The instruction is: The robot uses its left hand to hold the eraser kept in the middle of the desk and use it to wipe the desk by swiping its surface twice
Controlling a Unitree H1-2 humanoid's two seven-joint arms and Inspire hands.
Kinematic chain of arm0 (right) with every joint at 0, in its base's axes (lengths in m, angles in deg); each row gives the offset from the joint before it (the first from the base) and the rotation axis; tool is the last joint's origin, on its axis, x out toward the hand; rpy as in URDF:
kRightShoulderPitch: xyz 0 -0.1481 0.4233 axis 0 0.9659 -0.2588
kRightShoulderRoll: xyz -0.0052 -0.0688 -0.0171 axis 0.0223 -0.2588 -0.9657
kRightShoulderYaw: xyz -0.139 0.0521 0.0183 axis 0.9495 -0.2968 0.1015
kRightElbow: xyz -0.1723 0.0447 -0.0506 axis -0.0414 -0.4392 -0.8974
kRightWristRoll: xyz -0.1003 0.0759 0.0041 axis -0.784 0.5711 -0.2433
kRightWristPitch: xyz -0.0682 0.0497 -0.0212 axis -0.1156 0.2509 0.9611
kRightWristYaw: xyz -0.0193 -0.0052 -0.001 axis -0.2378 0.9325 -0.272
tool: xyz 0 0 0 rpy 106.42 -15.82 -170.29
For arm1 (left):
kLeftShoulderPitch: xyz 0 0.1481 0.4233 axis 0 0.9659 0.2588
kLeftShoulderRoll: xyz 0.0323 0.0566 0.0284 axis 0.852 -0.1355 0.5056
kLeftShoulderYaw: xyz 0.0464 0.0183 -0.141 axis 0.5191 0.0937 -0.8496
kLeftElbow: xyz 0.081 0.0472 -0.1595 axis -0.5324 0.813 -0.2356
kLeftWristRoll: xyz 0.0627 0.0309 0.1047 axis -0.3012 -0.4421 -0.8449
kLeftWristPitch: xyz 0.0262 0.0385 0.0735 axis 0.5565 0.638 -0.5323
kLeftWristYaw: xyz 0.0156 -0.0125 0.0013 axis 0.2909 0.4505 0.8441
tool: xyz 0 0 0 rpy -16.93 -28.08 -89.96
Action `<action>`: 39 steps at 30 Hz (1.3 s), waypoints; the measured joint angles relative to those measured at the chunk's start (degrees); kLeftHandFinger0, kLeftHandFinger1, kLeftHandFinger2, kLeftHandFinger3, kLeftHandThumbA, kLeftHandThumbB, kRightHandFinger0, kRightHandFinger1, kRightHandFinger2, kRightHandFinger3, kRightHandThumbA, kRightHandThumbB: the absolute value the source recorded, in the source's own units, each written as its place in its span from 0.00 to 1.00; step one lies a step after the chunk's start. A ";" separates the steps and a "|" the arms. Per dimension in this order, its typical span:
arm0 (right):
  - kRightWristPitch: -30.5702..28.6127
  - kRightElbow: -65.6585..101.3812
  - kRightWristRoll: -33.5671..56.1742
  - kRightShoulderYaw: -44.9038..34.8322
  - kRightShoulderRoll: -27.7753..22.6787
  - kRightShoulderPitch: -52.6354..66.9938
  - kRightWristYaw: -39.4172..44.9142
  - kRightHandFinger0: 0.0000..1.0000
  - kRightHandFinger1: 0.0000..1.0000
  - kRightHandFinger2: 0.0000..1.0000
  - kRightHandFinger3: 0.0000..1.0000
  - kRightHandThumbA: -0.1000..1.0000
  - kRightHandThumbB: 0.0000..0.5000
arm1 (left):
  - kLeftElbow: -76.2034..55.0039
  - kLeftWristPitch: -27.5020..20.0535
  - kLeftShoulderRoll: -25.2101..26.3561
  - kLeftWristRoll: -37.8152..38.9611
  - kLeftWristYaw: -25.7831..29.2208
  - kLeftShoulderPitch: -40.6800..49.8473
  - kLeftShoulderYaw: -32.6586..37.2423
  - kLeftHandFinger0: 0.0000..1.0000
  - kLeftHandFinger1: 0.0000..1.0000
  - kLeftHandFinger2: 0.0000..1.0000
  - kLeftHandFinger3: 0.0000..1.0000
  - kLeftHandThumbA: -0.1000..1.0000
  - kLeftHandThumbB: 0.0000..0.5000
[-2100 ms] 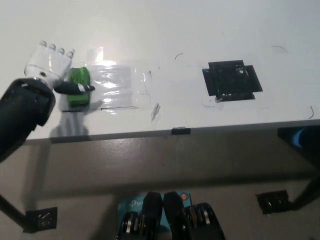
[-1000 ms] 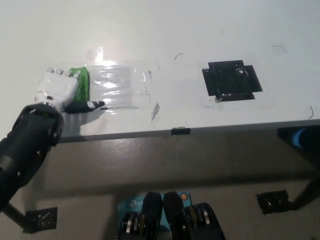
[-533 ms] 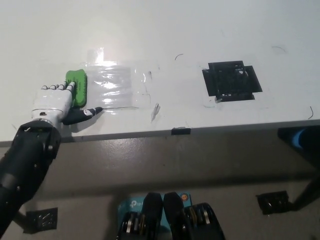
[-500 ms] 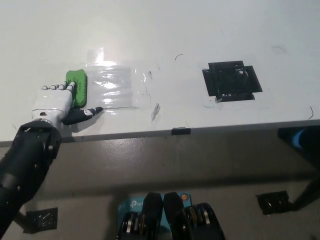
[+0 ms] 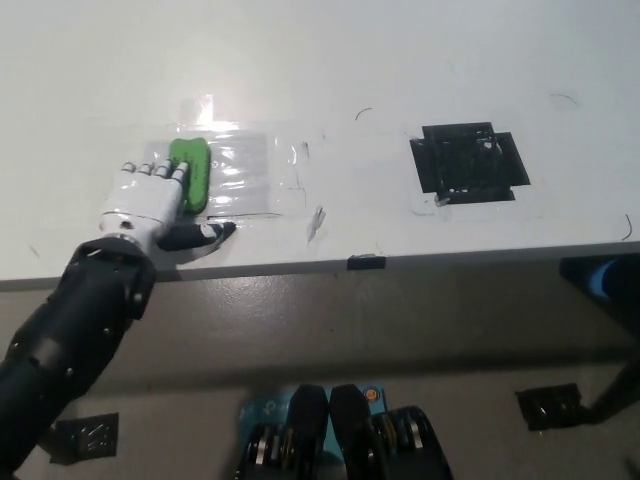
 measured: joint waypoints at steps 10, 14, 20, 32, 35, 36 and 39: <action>0.05 1.72 -0.38 1.94 -0.34 -0.20 0.21 0.00 0.00 0.02 0.50 1.00 0.47 | 2.63 2.92 -1.08 -5.87 -4.72 -4.19 8.88 1.00 1.00 1.00 1.00 1.00 1.00; 0.37 4.24 -0.52 2.97 -0.33 -0.33 0.23 0.00 0.00 0.04 0.50 1.00 0.50 | 3.80 3.94 -2.25 -6.87 -5.69 -4.98 10.62 1.00 1.00 1.00 1.00 1.00 1.00; 1.02 6.71 -0.77 4.70 -0.14 -1.02 0.24 0.00 0.00 0.05 0.51 1.00 0.40 | 4.83 4.96 -4.04 -7.03 -6.17 -5.22 9.95 1.00 1.00 1.00 1.00 1.00 1.00; 3.03 8.25 -1.56 6.31 1.61 -1.38 0.11 0.00 0.00 0.04 0.47 1.00 0.41 | 4.45 6.36 -12.15 -6.20 -6.61 -3.84 4.22 1.00 1.00 1.00 1.00 1.00 1.00; 3.37 8.55 -1.68 6.38 1.77 -1.49 0.08 0.00 0.00 0.02 0.46 1.00 0.50 | 4.27 6.35 -15.53 -5.86 -5.92 -3.64 2.41 1.00 1.00 1.00 1.00 1.00 1.00; 3.48 8.55 -1.70 6.39 1.77 -1.55 0.07 0.00 0.00 0.02 0.46 1.00 0.50 | 4.31 6.33 -16.70 -5.66 -5.68 -3.61 1.70 1.00 1.00 1.00 1.00 1.00 1.00; 3.82 8.55 -1.88 6.58 1.88 -1.77 0.03 0.00 0.00 0.02 0.48 1.00 0.49 | 3.95 6.21 -19.05 -5.18 -5.27 -3.33 0.86 1.00 1.00 1.00 1.00 1.00 1.00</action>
